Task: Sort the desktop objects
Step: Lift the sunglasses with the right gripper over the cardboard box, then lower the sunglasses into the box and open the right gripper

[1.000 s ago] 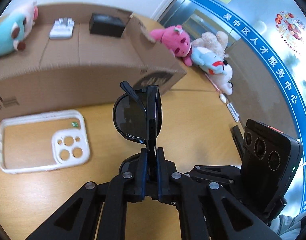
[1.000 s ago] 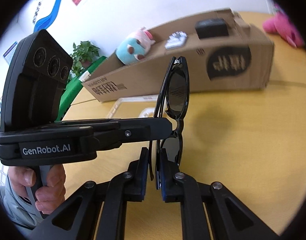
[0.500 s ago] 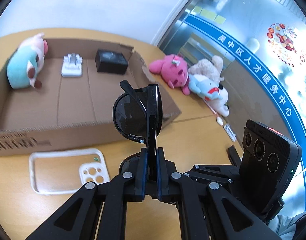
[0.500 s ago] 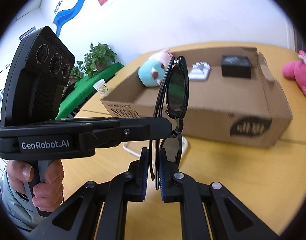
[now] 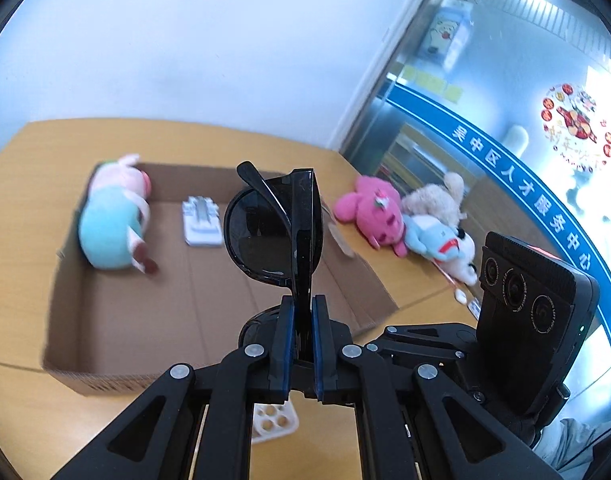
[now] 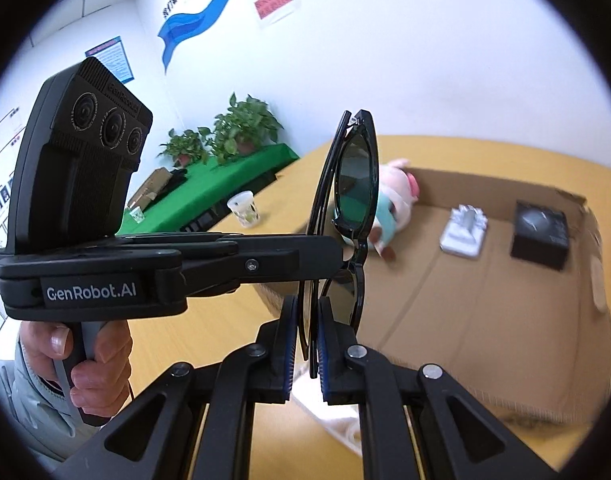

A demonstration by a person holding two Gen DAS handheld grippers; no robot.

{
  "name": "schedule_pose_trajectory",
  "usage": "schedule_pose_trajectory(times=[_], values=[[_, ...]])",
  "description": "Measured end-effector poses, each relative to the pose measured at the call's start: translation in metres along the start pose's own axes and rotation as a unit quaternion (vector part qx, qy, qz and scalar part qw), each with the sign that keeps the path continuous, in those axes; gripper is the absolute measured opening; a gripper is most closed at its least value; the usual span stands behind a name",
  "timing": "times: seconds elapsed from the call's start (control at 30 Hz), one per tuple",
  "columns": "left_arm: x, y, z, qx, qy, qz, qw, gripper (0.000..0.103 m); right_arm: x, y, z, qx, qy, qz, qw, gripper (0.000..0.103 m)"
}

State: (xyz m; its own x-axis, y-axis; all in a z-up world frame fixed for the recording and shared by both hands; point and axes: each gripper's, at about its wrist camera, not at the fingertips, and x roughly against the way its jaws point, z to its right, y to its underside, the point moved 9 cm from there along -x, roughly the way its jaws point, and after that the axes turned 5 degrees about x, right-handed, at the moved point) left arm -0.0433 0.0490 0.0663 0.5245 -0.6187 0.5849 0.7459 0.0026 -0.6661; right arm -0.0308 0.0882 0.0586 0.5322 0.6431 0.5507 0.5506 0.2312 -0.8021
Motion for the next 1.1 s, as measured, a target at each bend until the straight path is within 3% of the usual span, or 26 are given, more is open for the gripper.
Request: schedule_pose_trajectory(times=[0.27,0.6,0.83,1.1], values=[[-0.013,-0.040,-0.015,-0.007,-0.007,-0.005,0.9999,0.005,-0.020,-0.031,0.022,-0.013,-0.012,0.008,1.000,0.008],[-0.121,-0.071,0.006,-0.004,0.026,-0.086,0.9959,0.005,-0.023,-0.026,0.133,-0.098,-0.039,-0.041,0.994,0.008],[-0.217,-0.052,0.012,0.031,0.032,-0.163,0.9857,0.005,-0.036,0.014,0.209,-0.181,-0.054,-0.100,0.977,0.008],[-0.289,-0.026,-0.004,0.098,0.012,-0.223,0.9699,0.005,-0.068,0.054,0.259,-0.247,-0.035,-0.188,0.950,0.008]])
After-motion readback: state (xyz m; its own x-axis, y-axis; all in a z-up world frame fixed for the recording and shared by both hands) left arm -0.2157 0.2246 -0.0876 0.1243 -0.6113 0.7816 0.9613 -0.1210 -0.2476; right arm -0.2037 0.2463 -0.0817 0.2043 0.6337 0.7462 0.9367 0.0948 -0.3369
